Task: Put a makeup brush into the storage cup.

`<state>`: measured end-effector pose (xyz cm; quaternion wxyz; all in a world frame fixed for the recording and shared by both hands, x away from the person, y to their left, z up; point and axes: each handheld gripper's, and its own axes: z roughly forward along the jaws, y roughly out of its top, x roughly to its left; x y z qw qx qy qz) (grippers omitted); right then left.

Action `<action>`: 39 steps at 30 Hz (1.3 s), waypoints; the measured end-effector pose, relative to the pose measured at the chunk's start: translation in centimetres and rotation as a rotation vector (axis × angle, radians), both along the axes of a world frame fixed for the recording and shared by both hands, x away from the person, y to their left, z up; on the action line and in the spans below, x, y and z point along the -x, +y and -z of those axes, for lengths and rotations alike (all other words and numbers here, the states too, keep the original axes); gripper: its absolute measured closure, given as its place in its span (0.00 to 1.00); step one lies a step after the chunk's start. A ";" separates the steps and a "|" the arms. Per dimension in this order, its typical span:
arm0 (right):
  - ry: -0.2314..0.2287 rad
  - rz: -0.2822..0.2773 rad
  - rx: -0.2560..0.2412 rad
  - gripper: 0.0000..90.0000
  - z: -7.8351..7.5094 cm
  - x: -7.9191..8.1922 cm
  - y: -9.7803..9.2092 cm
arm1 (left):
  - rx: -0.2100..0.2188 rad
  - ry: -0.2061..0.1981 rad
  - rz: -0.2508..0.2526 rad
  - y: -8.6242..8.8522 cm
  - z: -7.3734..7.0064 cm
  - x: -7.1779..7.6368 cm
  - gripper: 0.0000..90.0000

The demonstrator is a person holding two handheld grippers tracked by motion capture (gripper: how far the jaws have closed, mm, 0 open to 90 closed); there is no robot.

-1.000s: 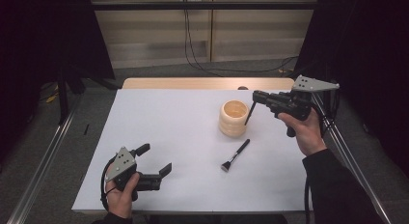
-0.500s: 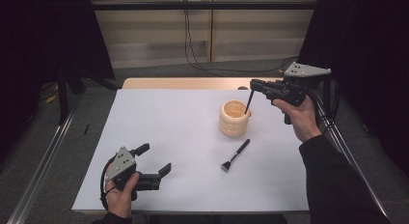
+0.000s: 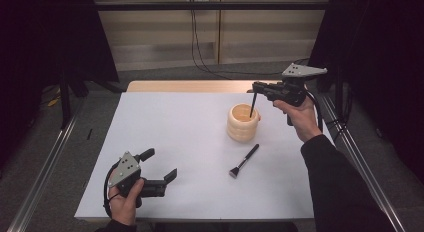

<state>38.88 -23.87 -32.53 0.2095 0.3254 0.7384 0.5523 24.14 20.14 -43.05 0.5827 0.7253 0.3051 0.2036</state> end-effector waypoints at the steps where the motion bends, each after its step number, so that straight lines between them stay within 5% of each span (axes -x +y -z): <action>1: 0.002 0.001 0.000 0.94 0.1 -0.1 0.1 | 0.002 0.001 0.001 0.0 0.0 0.0 0.02; 39: 0.062 0.026 -0.010 0.94 4.5 0.2 -0.1 | -0.001 -0.001 -0.005 0.2 0.1 -0.1 0.02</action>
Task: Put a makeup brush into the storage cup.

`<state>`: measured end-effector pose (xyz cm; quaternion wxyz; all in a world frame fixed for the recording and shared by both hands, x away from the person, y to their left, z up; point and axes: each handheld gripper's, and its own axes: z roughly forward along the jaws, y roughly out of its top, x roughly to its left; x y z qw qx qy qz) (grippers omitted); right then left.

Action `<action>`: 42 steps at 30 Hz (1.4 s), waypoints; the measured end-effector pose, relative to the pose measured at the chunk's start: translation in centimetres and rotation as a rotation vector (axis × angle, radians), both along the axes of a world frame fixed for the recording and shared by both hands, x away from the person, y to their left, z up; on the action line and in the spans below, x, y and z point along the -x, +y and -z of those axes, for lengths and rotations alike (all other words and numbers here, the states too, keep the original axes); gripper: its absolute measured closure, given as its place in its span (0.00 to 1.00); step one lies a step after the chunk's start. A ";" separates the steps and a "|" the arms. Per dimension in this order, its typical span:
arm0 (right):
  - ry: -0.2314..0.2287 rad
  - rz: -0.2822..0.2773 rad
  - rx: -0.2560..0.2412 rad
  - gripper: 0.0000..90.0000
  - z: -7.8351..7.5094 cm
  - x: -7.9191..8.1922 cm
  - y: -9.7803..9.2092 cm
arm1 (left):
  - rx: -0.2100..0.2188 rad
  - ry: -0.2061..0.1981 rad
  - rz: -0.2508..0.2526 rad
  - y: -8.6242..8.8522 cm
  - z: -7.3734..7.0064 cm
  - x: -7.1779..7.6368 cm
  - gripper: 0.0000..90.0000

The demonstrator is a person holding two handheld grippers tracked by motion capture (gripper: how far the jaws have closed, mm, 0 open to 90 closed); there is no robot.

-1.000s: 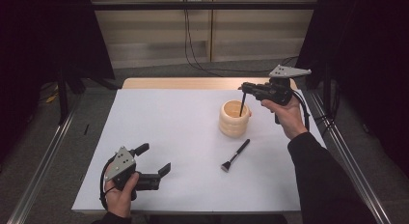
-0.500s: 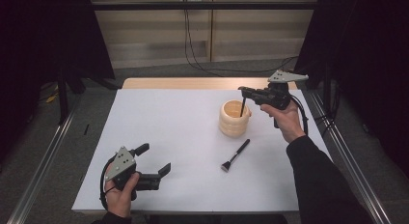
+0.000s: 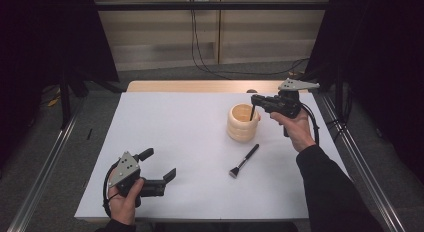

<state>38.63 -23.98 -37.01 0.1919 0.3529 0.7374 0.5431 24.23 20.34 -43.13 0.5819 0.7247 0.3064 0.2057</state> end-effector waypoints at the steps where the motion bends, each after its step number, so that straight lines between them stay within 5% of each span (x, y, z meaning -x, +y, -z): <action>1: 0.000 0.000 -0.002 0.94 0.1 0.0 0.0 | -0.002 -0.001 0.000 0.0 0.0 0.0 0.02; 26: 0.010 0.013 -0.020 0.82 1.9 0.6 -0.3 | -0.005 0.004 -0.006 0.1 0.1 0.0 0.02; 35: -0.012 0.033 -0.013 0.52 2.1 1.2 -0.3 | -0.004 0.007 -0.003 0.0 0.1 0.0 0.02; 42: -0.027 0.047 -0.022 0.20 2.1 1.4 -0.5 | -0.002 0.006 -0.004 0.0 0.1 0.0 0.02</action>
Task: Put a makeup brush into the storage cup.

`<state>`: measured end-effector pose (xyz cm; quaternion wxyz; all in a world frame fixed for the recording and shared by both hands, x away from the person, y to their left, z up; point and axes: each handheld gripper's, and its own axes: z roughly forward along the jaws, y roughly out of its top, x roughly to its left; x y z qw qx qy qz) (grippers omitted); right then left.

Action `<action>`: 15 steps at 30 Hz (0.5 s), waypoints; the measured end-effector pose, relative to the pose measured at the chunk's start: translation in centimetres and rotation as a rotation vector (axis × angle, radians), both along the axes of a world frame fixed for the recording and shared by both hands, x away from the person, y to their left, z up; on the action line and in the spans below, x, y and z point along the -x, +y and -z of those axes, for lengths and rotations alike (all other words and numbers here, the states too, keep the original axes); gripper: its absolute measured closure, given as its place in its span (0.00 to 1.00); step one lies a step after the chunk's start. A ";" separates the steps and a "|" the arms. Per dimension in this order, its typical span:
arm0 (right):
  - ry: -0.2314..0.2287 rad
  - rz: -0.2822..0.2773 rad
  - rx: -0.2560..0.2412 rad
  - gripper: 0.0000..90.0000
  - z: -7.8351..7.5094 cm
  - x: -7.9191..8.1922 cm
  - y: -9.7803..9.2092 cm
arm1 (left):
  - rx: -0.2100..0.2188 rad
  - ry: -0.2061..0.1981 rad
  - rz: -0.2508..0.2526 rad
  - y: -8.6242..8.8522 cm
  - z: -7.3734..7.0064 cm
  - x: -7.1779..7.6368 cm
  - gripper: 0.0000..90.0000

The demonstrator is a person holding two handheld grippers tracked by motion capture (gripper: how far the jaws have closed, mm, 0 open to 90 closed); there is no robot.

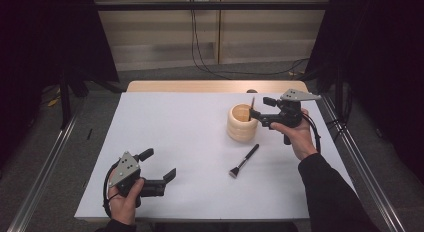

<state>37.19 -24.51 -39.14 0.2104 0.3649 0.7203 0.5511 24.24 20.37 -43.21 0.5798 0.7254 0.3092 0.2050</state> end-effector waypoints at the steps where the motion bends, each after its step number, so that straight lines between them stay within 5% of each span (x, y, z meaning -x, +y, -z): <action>1: -0.003 0.011 -0.004 0.14 0.0 0.1 0.0 | 0.000 0.002 -0.002 0.0 0.0 0.0 0.02; 6: -0.016 0.013 -0.017 0.00 -0.1 0.4 -0.2 | 0.008 0.006 -0.008 0.0 0.0 0.1 0.02; 15: 0.004 0.034 -0.043 0.01 0.4 1.3 -0.8 | 0.007 0.001 0.002 -0.2 -0.1 0.2 0.02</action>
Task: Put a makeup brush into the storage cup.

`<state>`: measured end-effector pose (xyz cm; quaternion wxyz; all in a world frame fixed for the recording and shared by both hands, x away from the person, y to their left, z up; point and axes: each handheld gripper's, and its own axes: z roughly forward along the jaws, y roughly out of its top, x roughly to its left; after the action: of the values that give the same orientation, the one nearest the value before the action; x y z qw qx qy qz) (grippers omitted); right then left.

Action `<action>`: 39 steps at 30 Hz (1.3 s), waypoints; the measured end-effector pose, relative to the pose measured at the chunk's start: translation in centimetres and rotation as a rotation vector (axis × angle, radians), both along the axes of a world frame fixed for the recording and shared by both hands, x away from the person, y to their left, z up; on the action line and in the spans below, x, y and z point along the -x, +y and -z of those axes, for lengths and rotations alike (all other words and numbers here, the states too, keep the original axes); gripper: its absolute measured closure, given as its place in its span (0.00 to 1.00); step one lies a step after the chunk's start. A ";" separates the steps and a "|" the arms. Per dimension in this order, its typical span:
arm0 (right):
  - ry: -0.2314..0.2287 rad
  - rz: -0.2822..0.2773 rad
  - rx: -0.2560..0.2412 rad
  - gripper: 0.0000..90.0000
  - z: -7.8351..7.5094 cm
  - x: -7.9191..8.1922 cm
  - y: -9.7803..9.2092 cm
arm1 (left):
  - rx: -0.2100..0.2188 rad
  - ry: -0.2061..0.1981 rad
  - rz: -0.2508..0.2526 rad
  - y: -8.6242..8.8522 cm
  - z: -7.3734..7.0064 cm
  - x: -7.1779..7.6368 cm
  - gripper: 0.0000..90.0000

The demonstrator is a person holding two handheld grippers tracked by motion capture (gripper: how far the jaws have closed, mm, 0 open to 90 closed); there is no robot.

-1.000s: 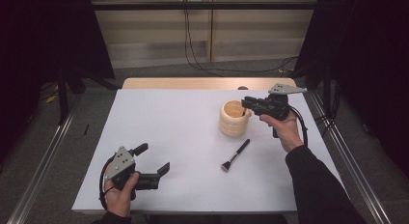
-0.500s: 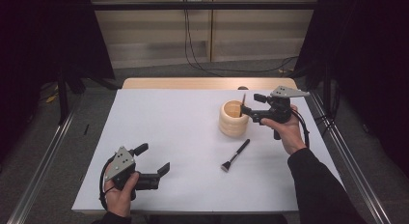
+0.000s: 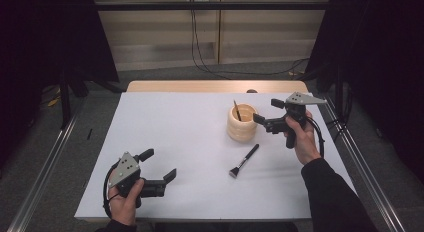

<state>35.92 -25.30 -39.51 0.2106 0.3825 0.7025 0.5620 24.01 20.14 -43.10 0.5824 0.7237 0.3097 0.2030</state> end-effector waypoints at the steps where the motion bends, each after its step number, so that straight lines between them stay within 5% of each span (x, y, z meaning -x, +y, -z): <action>1: 0.002 0.002 -0.001 0.01 0.1 0.2 0.0 | 0.001 -0.003 0.004 0.0 0.0 0.0 0.02; 20: -0.028 0.069 0.009 0.00 0.7 4.4 -2.1 | 0.009 -0.010 -0.004 0.2 -0.2 0.2 0.02; 39: -0.031 0.068 0.003 0.00 1.1 8.8 -3.1 | 0.018 -0.019 -0.017 0.6 -0.3 0.5 0.02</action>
<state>27.16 -28.38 -40.57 0.2409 0.3973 0.6865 0.5593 23.52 20.78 -42.82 0.5899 0.7140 0.3121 0.2118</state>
